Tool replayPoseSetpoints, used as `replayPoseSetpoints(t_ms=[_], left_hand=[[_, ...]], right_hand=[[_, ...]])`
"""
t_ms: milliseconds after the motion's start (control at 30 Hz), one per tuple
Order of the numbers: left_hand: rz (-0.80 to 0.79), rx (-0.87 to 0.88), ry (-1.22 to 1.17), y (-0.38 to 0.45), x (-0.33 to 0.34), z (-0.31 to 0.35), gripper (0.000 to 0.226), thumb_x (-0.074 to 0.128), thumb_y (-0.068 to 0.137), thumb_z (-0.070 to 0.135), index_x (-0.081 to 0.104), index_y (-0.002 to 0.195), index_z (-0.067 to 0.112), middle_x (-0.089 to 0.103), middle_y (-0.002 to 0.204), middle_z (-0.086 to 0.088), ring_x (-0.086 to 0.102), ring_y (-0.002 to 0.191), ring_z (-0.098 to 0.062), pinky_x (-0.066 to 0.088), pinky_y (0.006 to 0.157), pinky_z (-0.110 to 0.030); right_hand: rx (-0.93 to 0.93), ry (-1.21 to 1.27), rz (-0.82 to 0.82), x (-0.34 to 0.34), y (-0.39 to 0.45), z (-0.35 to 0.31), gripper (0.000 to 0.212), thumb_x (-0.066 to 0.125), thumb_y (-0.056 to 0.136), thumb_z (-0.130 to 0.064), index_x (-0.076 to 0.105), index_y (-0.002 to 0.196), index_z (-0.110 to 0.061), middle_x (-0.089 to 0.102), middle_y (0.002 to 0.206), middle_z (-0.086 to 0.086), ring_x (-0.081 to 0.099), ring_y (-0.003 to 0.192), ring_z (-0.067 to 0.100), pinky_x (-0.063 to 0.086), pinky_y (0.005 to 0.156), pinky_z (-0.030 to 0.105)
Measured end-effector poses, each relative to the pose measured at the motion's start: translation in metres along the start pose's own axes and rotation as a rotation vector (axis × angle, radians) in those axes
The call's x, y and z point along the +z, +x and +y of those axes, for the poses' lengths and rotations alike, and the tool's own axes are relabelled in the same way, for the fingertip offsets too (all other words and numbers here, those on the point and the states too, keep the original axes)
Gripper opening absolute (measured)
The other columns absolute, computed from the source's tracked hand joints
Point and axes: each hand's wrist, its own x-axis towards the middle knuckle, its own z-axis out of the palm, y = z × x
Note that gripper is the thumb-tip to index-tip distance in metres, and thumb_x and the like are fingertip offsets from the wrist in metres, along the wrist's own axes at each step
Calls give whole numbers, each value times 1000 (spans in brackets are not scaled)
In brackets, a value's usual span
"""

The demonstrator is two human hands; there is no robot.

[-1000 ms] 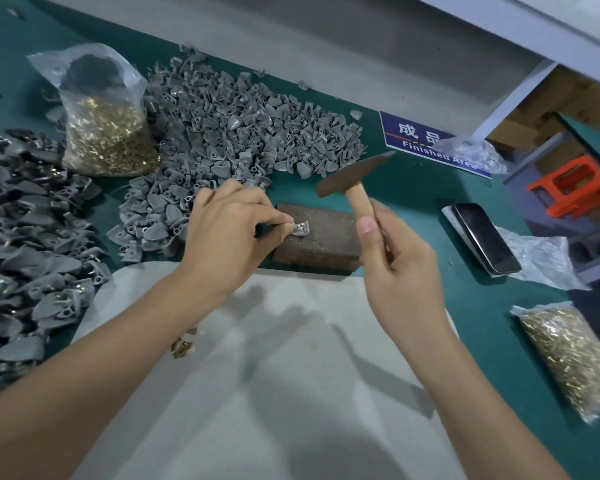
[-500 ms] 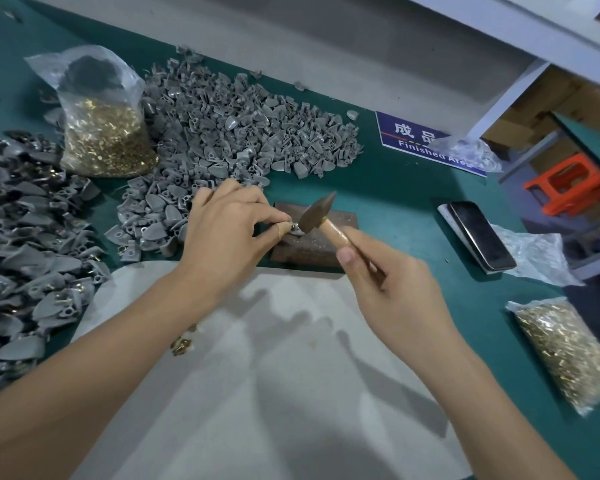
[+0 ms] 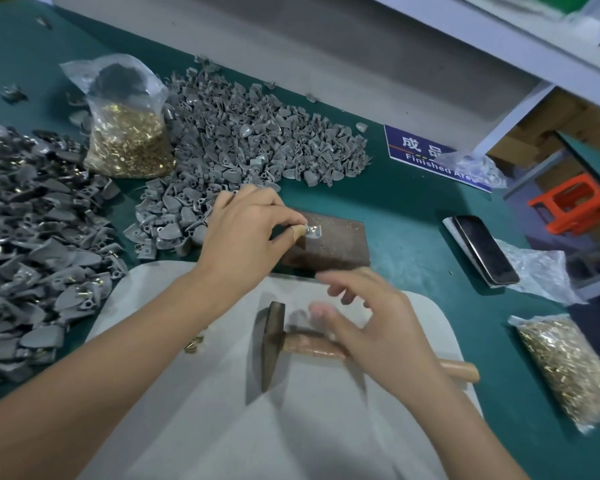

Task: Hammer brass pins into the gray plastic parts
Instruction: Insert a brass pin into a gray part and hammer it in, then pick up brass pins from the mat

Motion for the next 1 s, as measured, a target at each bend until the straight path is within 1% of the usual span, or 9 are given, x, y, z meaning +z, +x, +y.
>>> replayPoseSetpoints(t_ms=[67, 133, 267, 333, 433, 500, 667, 833, 1000], left_hand=[[28, 39, -8, 2, -7, 8, 12, 74, 91, 38, 79, 100, 34, 58, 85, 14, 47, 89, -12, 24, 79, -32], [57, 77, -11, 2, -16, 13, 9, 75, 89, 36, 79, 98, 35, 59, 84, 13, 49, 89, -13, 22, 78, -31], [92, 62, 20, -10, -43, 8, 10, 77, 87, 36, 78, 97, 36, 59, 86, 16, 48, 90, -12, 23, 77, -32], [92, 18, 42, -20, -60, 0, 11, 77, 85, 36, 78, 96, 37, 58, 86, 17, 47, 89, -11, 24, 77, -33], [103, -58, 107, -39, -88, -20, 11, 74, 86, 37, 78, 96, 37, 55, 86, 19, 45, 89, -10, 23, 78, -31], [119, -131, 155, -56, -111, -35, 12, 71, 86, 38, 78, 96, 37, 56, 87, 18, 47, 91, -11, 23, 78, -31], [183, -300, 268, -98, -153, -65, 13, 73, 84, 35, 78, 96, 35, 63, 92, 14, 55, 96, -16, 25, 85, -29], [252, -400, 358, -144, -179, -85, 16, 76, 80, 32, 79, 96, 31, 63, 90, 13, 55, 96, -17, 30, 82, -33], [272, -468, 370, -157, -191, -94, 20, 80, 78, 30, 79, 98, 30, 66, 93, 12, 58, 94, -20, 30, 79, -34]], right_hand=[[32, 125, 144, 5, 16, -5, 37, 75, 92, -29, 64, 126, -36, 67, 99, -13, 63, 91, 12, 42, 77, 9], [30, 228, 207, 8, 32, -12, 38, 72, 95, -18, 63, 130, -31, 68, 100, -10, 65, 90, 13, 45, 77, 12], [-61, 228, 219, 16, 56, -27, 19, 69, 95, -18, 71, 109, -31, 73, 97, -16, 69, 92, 12, 49, 78, 15], [-76, 209, 177, 26, 67, -37, 14, 71, 93, -22, 71, 103, -31, 72, 92, -19, 70, 89, 10, 51, 76, 19], [-89, 191, 76, 52, 80, -62, 10, 66, 91, -34, 66, 100, -38, 71, 90, -21, 69, 87, 9, 57, 76, 36], [-140, 186, -4, 74, 88, -84, 10, 63, 91, -36, 63, 100, -40, 70, 91, -21, 68, 86, 7, 57, 74, 42], [-278, 189, -177, 114, 103, -135, 11, 65, 94, -28, 67, 102, -36, 68, 91, -20, 66, 86, 6, 56, 74, 41], [-488, 86, -329, 144, 106, -177, 12, 67, 94, -23, 69, 103, -32, 63, 98, -21, 58, 96, -2, 49, 84, 23], [-550, 8, -352, 159, 112, -194, 10, 64, 96, -29, 68, 104, -34, 61, 100, -19, 57, 101, 4, 53, 83, 37]])
